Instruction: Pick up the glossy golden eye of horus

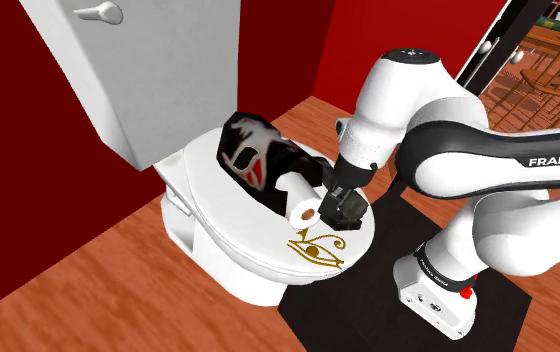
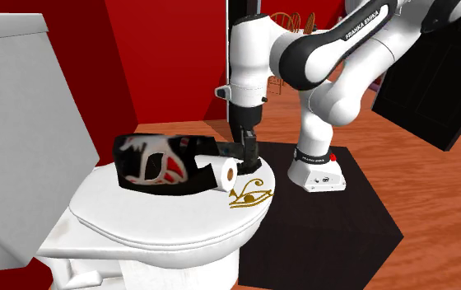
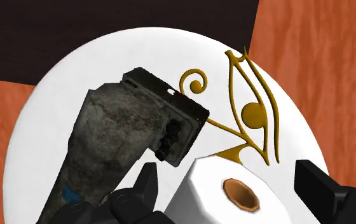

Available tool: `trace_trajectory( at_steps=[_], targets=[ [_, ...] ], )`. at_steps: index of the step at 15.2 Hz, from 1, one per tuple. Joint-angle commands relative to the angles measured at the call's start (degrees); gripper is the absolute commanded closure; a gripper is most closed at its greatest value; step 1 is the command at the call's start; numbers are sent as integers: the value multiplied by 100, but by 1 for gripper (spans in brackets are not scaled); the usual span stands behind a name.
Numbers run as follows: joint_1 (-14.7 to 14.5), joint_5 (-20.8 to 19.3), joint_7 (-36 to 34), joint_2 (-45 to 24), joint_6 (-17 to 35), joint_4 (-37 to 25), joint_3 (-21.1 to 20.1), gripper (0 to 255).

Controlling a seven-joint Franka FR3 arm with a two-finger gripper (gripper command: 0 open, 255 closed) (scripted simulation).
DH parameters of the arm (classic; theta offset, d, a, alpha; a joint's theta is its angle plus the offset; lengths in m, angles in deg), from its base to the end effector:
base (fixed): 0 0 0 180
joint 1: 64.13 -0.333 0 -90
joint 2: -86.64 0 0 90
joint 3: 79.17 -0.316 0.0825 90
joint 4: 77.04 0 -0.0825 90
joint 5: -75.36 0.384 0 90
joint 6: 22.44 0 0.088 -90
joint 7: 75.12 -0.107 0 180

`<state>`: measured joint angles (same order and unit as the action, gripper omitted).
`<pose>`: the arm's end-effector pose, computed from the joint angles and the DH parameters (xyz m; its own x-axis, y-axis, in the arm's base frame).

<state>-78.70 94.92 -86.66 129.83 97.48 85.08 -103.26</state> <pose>0.2475 0.1957 0.3824 0.9816 0.1909 -0.0059 0.1908 -0.9816 -0.0098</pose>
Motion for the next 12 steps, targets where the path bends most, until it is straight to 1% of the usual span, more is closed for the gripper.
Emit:
trace_trajectory(
  at_steps=[1,4,6,12],
  targets=[
    [-142,161,-147,-273,435,133,-306,0],
    [-274,331,-368,-819,1114,246,-775,0],
    [-306,383,-546,-1258,1597,277,-1108,0],
    [-194,381,-627,-1829,2287,399,-1360,0]
  ],
)
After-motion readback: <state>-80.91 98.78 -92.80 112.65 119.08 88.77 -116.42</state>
